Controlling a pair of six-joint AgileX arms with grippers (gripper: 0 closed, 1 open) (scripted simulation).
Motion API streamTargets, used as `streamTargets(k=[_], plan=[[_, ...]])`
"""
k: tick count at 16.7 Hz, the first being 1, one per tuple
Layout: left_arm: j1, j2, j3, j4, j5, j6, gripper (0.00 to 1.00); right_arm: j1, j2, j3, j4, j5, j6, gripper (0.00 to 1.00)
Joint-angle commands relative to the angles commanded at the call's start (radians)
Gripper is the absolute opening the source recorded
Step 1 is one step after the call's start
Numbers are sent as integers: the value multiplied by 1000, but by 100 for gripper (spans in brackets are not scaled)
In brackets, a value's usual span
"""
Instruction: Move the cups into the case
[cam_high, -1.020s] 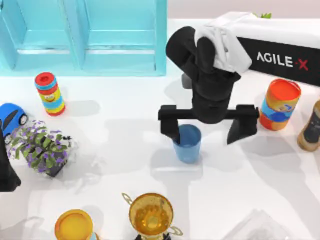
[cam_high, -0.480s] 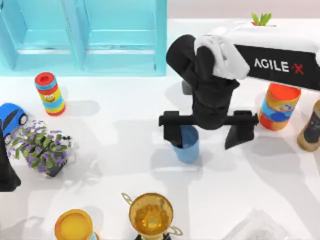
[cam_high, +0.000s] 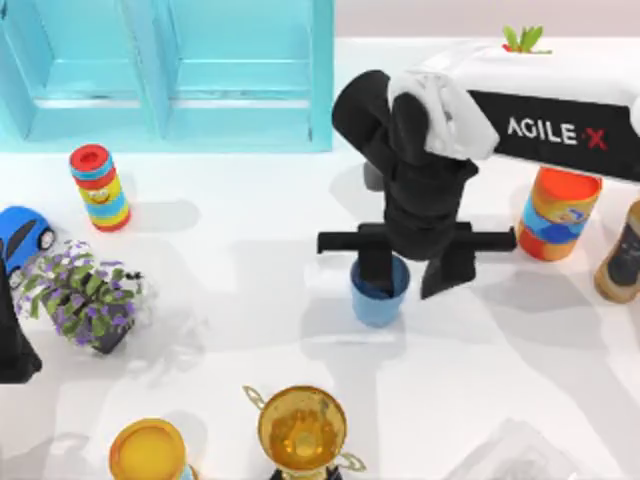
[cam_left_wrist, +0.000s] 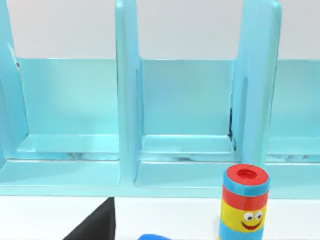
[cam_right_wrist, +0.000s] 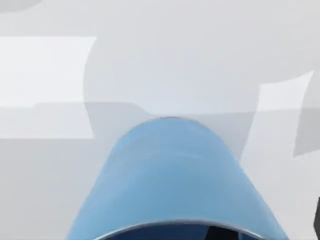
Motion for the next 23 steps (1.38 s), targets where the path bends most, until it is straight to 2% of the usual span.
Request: streamTargets(k=[2, 3, 12, 20, 23], plan=[[0, 0, 0, 0, 0, 0, 100, 0, 0, 0, 0, 0, 0, 2], [0, 0, 0, 0, 0, 0, 100, 0, 0, 0, 0, 0, 0, 0], [0, 0, 0, 0, 0, 0, 100, -5, -5, 0, -3, 0, -3, 0], [0, 0, 0, 0, 0, 0, 100, -203, -258, -8, -247, -2, -205, 0], [0, 0, 0, 0, 0, 0, 100, -219, -273, -9, -262, -3, -220, 0]])
